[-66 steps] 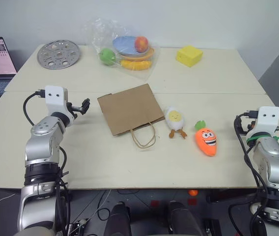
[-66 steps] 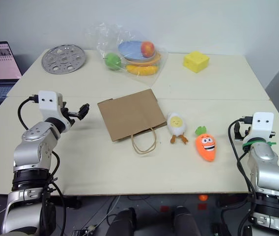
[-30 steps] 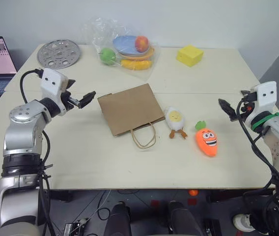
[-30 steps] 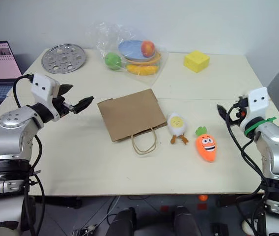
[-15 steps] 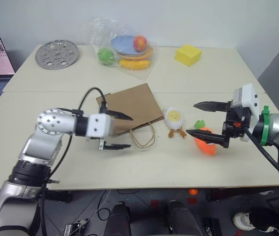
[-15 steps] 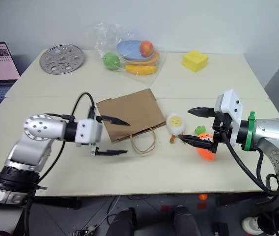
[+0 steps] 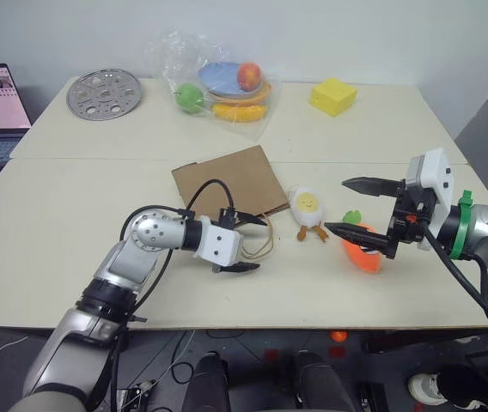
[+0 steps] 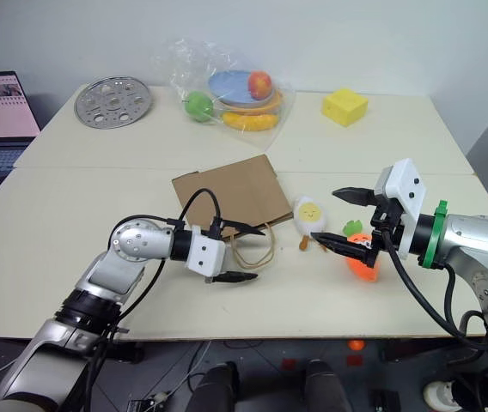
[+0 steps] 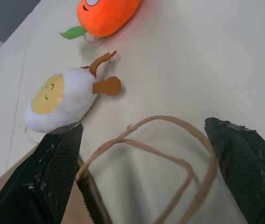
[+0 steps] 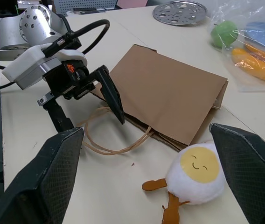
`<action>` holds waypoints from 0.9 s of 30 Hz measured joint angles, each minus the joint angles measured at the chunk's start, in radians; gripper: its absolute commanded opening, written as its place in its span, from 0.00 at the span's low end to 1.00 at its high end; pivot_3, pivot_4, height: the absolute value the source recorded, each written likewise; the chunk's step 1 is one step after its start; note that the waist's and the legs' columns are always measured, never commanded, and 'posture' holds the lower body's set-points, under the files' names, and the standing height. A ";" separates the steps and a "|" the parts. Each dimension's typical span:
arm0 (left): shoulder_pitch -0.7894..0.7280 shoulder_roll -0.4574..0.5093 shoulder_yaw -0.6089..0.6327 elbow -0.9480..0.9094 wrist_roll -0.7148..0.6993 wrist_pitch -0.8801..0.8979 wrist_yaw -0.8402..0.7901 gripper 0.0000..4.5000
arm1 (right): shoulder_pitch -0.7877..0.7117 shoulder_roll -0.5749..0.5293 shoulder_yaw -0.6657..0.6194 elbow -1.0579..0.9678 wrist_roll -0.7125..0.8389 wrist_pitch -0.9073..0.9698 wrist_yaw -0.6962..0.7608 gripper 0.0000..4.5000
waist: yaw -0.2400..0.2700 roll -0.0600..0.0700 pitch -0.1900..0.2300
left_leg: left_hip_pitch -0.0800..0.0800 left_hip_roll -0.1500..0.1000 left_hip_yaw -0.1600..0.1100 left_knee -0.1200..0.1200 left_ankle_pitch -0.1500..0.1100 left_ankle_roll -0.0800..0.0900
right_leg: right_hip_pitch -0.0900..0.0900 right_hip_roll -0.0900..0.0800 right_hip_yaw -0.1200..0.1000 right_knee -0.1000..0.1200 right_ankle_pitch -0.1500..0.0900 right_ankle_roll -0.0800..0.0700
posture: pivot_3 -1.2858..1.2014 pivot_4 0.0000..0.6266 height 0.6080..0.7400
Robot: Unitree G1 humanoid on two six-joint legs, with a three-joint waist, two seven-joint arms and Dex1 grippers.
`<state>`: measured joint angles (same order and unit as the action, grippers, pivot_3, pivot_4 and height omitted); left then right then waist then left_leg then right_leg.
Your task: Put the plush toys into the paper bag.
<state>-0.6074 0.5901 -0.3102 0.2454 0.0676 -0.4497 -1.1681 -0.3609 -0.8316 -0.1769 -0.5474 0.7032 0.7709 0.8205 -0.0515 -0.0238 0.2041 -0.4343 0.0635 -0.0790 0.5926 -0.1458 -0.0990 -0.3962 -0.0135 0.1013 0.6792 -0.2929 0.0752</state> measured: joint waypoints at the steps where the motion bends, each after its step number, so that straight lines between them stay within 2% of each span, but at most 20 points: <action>1: 0.000 -0.004 -0.002 0.006 0.000 0.002 0.000 0.95 | 0.001 -0.003 0.000 0.000 0.000 0.000 -0.004 1.00 | -0.002 0.000 0.000 | 0.000 0.000 0.000 0.000 0.000 0.000 | 0.000 0.000 0.000 0.000 0.000 0.000 | 0.52 0.24 1.00; 3: 0.000 -0.009 -0.003 0.002 -0.011 0.017 -0.001 0.86 | 0.002 -0.004 -0.001 0.000 0.000 0.000 -0.014 1.00 | -0.002 0.000 0.000 | 0.000 0.000 -0.001 0.000 0.000 0.000 | 0.000 0.000 -0.001 0.001 0.000 0.000 | 0.52 0.24 1.00; 15: 0.004 -0.001 -0.003 -0.021 -0.063 0.081 -0.011 0.02 | 0.022 -0.003 0.000 -0.002 0.001 -0.006 -0.033 1.00 | -0.002 0.000 0.000 | 0.000 0.000 -0.001 0.000 0.000 0.000 | 0.000 0.000 -0.001 0.001 0.000 0.001 | 0.52 0.24 1.00; 19: 0.004 0.002 0.002 -0.046 -0.080 0.139 -0.014 0.00 | 0.009 -0.002 0.001 0.000 0.001 -0.013 -0.034 1.00 | -0.002 0.000 0.000 | 0.000 0.000 -0.001 0.000 0.000 0.000 | 0.000 0.000 -0.001 0.001 0.000 0.001 | 0.52 0.24 1.00; 20: 0.005 0.002 0.006 -0.062 -0.107 0.199 -0.017 0.00 | 0.007 0.000 0.003 0.000 -0.001 -0.017 -0.035 1.00 | -0.002 0.000 0.000 | 0.000 0.000 -0.001 0.000 0.000 0.000 | 0.000 0.000 -0.001 0.001 0.000 0.001 | 0.52 0.24 1.00; 24: -0.034 -0.003 0.093 -0.141 -0.297 0.627 -0.008 0.00 | 0.006 0.020 0.023 0.001 -0.006 -0.020 -0.039 1.00 | -0.005 0.000 0.000 | 0.000 0.000 -0.001 0.000 0.000 0.000 | 0.000 0.000 -0.001 0.001 0.000 0.001 | 0.52 0.24 1.00; 27: -0.041 0.007 0.192 -0.213 -0.427 0.839 0.010 0.00 | -0.005 0.063 0.068 0.002 -0.018 -0.020 -0.065 1.00 | -0.011 0.000 0.000 | 0.000 0.000 -0.001 0.000 0.000 0.000 | 0.000 0.000 -0.001 0.001 0.000 0.001 | 0.52 0.24 1.00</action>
<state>-0.6488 0.5972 -0.1186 0.0326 -0.3596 0.3892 -1.1582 -0.3655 -0.7685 -0.1092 -0.5453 0.6857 0.7510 0.7556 -0.0628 -0.0238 0.2041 -0.4340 0.0636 -0.0802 0.5924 -0.1458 -0.0989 -0.3958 -0.0131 0.1004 0.6803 -0.2928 0.0765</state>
